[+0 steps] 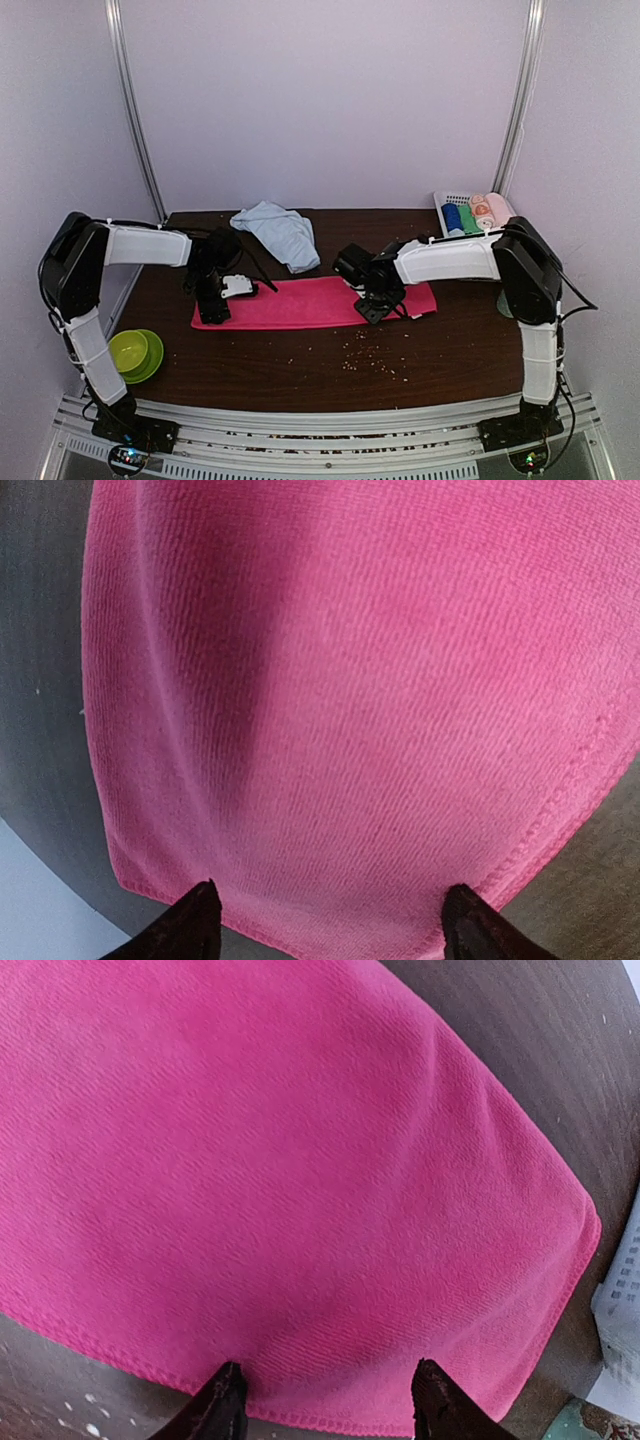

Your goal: Roll the towels

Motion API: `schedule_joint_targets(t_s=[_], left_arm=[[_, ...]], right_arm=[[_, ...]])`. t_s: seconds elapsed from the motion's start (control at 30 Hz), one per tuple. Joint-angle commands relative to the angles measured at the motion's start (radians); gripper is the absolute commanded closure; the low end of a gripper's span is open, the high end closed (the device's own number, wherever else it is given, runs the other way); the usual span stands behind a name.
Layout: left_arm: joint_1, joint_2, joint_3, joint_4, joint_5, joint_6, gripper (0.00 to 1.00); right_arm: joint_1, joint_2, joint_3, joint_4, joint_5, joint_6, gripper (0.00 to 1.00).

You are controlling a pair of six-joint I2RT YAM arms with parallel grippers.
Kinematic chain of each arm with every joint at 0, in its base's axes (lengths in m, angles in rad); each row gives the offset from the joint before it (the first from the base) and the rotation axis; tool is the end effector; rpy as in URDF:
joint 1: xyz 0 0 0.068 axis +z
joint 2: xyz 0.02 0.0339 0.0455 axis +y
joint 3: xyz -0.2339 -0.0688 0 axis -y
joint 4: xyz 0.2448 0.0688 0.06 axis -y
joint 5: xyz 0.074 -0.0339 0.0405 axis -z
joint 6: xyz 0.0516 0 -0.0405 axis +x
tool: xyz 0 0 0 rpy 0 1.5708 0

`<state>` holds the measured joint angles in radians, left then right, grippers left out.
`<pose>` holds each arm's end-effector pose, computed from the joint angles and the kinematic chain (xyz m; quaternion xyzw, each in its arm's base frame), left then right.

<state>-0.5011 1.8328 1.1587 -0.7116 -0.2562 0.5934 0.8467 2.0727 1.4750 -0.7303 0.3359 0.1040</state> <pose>0.2975 -0.1481 0.1117 0.5038 0.8495 0.1313 0.0857 0.2765 0.2870 0.1113 -0.3363 0.9193 -0.0929 0.1821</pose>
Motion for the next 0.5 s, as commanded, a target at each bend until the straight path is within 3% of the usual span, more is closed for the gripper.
schedule_joint_targets(t_s=[0.0,0.23,0.47], left_arm=[[-0.009,-0.057,-0.063,-0.042,0.052,0.029,0.19],[-0.008,-0.142,-0.045,-0.163,0.233,0.062,0.15],[0.071,-0.197,0.09,-0.113,0.231,-0.056,0.02]], right_arm=[[0.005,-0.084,-0.081,-0.021,0.024,0.01,0.43],[0.005,-0.157,-0.05,0.021,-0.053,0.011,0.39],[0.005,-0.138,0.082,0.099,-0.091,0.071,0.42]])
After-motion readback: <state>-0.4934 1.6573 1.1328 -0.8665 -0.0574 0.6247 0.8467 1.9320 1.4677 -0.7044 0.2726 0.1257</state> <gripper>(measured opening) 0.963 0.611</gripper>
